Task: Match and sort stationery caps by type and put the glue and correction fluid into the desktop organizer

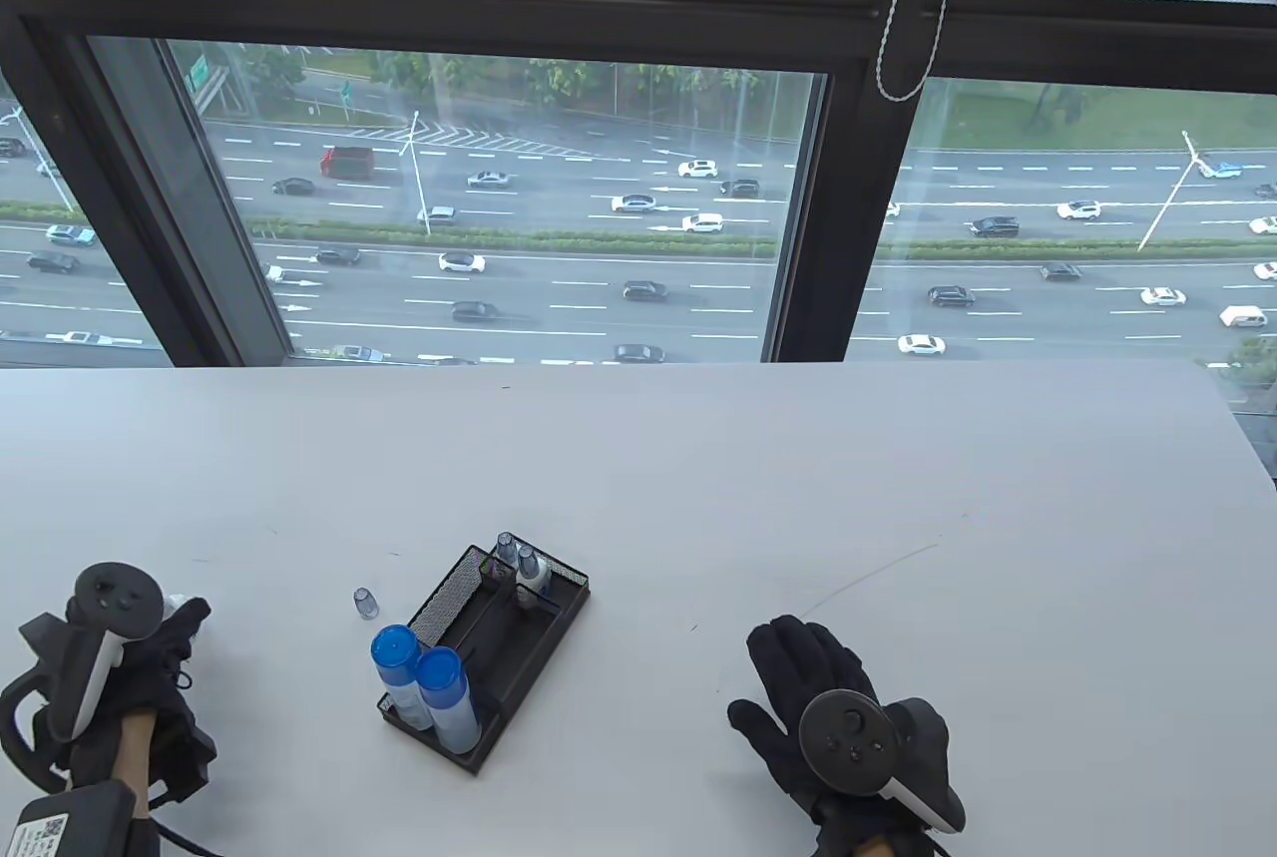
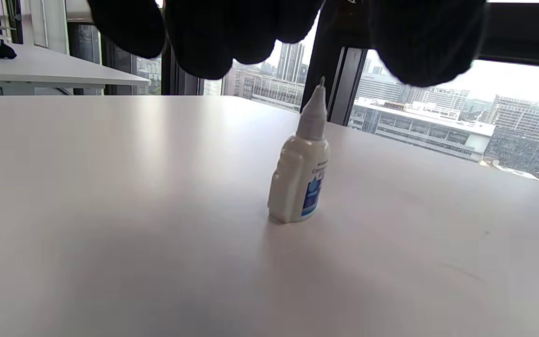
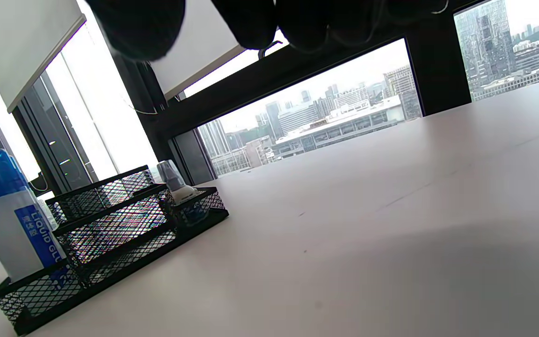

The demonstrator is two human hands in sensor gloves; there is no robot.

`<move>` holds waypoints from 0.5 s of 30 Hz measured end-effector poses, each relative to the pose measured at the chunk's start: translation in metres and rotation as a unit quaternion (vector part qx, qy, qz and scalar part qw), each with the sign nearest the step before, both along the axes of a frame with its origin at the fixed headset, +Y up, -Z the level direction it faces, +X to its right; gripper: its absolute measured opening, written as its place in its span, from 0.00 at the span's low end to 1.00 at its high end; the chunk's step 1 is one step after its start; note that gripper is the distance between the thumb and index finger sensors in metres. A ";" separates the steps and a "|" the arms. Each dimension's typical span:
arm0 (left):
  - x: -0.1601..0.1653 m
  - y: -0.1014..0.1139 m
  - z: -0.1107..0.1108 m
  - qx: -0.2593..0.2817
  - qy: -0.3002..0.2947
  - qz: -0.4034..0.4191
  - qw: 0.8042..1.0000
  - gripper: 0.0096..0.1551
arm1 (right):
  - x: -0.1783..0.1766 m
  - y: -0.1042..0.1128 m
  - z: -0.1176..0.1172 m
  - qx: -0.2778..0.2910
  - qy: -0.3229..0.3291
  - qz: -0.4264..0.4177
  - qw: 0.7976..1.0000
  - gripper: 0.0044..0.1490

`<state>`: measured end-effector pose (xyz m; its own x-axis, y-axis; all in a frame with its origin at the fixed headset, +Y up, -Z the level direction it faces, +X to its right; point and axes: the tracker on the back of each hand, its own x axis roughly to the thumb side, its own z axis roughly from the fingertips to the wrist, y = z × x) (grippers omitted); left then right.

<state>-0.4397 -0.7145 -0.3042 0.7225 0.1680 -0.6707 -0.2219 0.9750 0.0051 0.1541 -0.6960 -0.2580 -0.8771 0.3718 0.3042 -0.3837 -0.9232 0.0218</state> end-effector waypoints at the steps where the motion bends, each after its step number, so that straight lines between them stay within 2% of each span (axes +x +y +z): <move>1: -0.004 -0.010 -0.002 -0.007 0.005 0.016 1.000 0.53 | 0.000 -0.001 -0.001 -0.002 0.001 0.000 1.000 0.45; 7: -0.024 -0.046 -0.014 0.014 0.053 0.117 0.992 0.52 | -0.001 -0.005 -0.003 -0.012 0.004 0.002 1.000 0.45; 10: -0.027 -0.056 -0.019 0.039 0.058 0.153 0.986 0.51 | -0.002 -0.004 -0.003 -0.016 0.006 0.000 1.000 0.45; 13: -0.027 -0.060 -0.024 0.043 0.053 0.154 0.986 0.49 | -0.002 -0.006 -0.004 -0.023 0.009 -0.008 1.000 0.45; 15: -0.026 -0.061 -0.026 0.041 0.053 0.146 0.987 0.43 | -0.003 -0.008 -0.007 -0.027 0.007 -0.013 1.000 0.44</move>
